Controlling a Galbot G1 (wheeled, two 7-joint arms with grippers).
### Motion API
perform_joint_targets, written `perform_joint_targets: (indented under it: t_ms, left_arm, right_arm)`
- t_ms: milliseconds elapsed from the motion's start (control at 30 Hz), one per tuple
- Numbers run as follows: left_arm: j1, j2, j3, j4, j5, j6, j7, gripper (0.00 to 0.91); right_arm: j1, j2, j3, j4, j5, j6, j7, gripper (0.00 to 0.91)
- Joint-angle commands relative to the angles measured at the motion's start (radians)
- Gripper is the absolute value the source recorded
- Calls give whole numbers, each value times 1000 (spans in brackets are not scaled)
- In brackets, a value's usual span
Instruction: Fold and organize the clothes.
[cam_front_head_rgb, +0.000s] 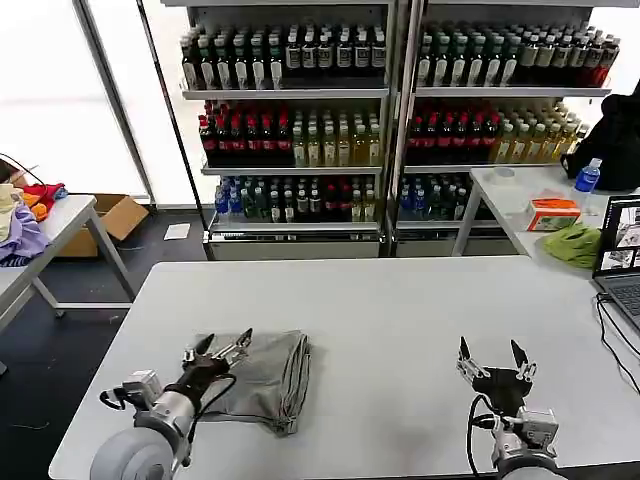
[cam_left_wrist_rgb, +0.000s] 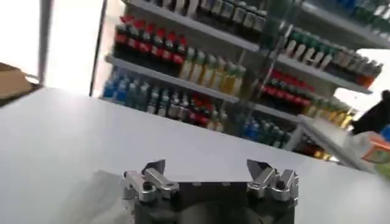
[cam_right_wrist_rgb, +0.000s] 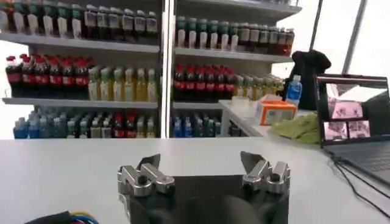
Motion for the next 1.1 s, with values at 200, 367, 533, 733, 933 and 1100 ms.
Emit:
perform_joint_targets:
  t_ms: [200,367,533,733,933,1100]
  left_arm:
    - [23,26,-95,158,183,-44,75,907]
    - [17,25,-91,191,189,-49,93,907]
    - [10,24,-89,221,184,-51,102,907]
    - [14,26,-78,221,167,-27,113,907]
    - [11,24,-77,234,151,-1,131,856]
    - [15,23,-76,245,145,3,148,564]
  right_arm:
    - [21,-7,-12,-16,6,0,0,907]
    - [20,-5,-10,-10,6,-3,-1,907]
    - [15,-2,-9,-16,5,-1,-1,907]
    - [16,6,-11,-21,2,0,-1,907]
    - [16,4,-8,-26,2,3,-2,907]
    - [21,3,-6,-26,4,2,-2,907]
